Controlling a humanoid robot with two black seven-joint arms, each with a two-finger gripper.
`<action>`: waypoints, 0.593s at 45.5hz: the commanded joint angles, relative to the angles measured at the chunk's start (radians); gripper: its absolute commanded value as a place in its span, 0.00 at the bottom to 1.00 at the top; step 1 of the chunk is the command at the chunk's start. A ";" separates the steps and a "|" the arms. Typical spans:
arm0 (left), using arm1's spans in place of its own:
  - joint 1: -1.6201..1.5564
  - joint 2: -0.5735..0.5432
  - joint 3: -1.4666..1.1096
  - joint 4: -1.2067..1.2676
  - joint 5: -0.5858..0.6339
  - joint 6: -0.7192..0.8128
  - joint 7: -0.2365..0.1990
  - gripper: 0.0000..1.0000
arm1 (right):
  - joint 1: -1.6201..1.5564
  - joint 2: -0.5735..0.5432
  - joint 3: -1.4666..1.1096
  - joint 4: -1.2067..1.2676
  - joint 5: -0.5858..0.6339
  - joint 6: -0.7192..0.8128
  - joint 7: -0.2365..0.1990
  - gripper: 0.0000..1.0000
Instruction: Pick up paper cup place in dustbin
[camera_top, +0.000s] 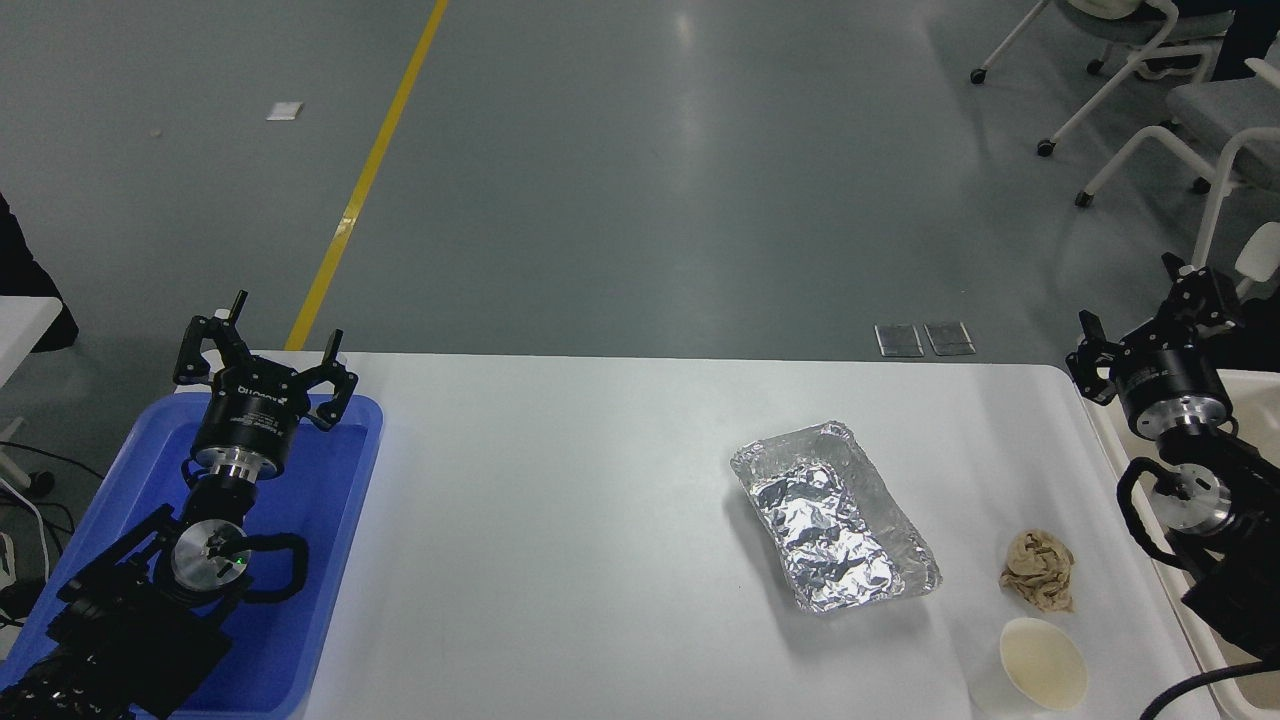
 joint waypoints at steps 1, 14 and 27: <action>0.000 0.000 0.000 0.000 0.000 0.000 0.000 1.00 | 0.021 -0.004 -0.006 -0.001 -0.003 -0.002 -0.002 1.00; 0.000 0.000 0.000 0.000 0.000 0.000 0.000 1.00 | 0.024 -0.128 -0.082 0.017 -0.005 0.001 -0.007 1.00; 0.000 0.000 0.000 0.000 0.000 0.000 0.000 1.00 | 0.203 -0.274 -0.438 0.057 -0.005 0.003 -0.011 1.00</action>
